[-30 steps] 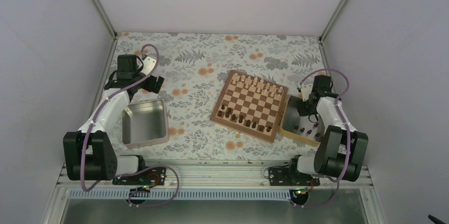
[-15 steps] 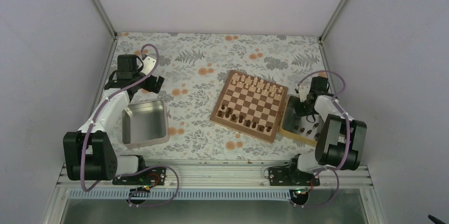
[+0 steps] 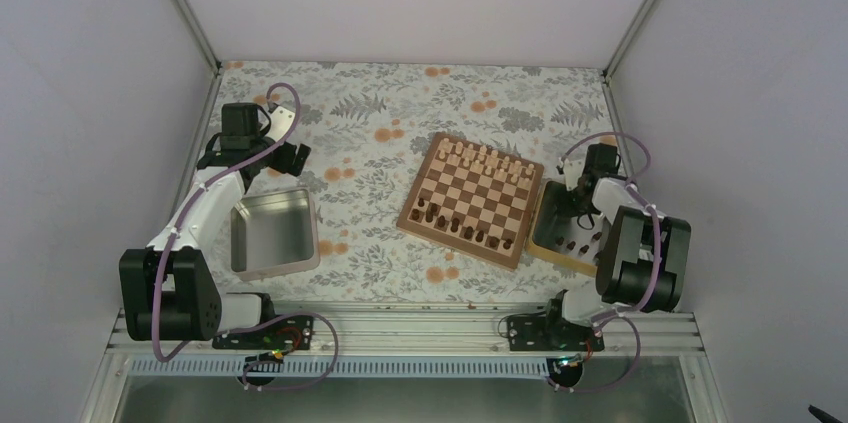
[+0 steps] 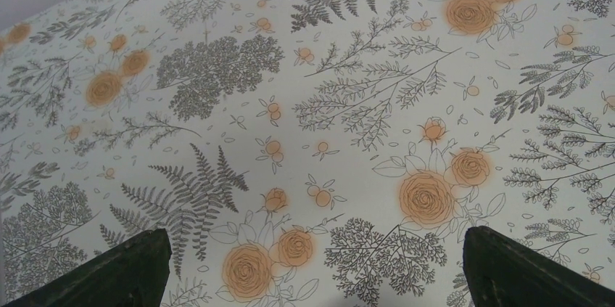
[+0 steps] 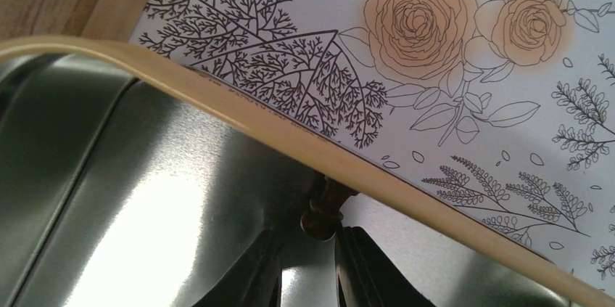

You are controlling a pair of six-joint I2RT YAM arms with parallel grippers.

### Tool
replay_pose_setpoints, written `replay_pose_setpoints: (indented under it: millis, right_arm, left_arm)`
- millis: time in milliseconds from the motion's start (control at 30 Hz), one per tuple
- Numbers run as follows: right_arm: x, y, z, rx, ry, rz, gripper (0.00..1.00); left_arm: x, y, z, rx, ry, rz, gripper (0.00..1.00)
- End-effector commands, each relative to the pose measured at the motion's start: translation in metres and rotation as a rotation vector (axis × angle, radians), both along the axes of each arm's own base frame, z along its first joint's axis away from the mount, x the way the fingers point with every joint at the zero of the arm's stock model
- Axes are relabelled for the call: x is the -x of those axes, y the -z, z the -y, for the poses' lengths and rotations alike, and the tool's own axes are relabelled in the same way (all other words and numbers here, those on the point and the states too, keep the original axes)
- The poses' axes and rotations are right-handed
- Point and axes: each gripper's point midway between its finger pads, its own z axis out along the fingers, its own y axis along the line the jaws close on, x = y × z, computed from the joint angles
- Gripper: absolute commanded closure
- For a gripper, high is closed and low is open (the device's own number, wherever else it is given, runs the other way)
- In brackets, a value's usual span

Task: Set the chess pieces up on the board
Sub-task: Pick up the chess piece from the storage box.

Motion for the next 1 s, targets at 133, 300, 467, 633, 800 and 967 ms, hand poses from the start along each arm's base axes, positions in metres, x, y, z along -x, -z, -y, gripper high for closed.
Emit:
replay_pose_setpoints:
  millis: [133,300,467,633,800,967]
  right_arm:
    - [-0.014,-0.002,0.011,0.033,0.022,0.038,0.79]
    - [-0.013,0.007,0.012,0.035,0.017,0.019,0.80]
    - [-0.017,0.006,0.011,0.030,0.006,0.031,0.82]
    - [-0.019,0.002,0.012,0.041,0.002,0.054,0.89]
    - [-0.020,-0.004,0.012,0.048,-0.012,0.069,0.95]
    - [-0.011,-0.006,0.008,0.040,-0.041,0.036,0.96]
  left_arm:
    - [-0.004,-0.007,0.004,0.028,0.021,0.018,0.00]
    - [-0.003,-0.009,0.006,0.032,0.027,0.022,0.00]
    - [-0.003,-0.009,0.006,0.034,0.029,0.021,0.00]
    - [-0.002,-0.011,0.006,0.035,0.028,0.028,0.00]
    - [-0.002,-0.012,0.007,0.036,0.032,0.031,0.00]
    - [-0.002,-0.013,0.006,0.035,0.030,0.036,0.00]
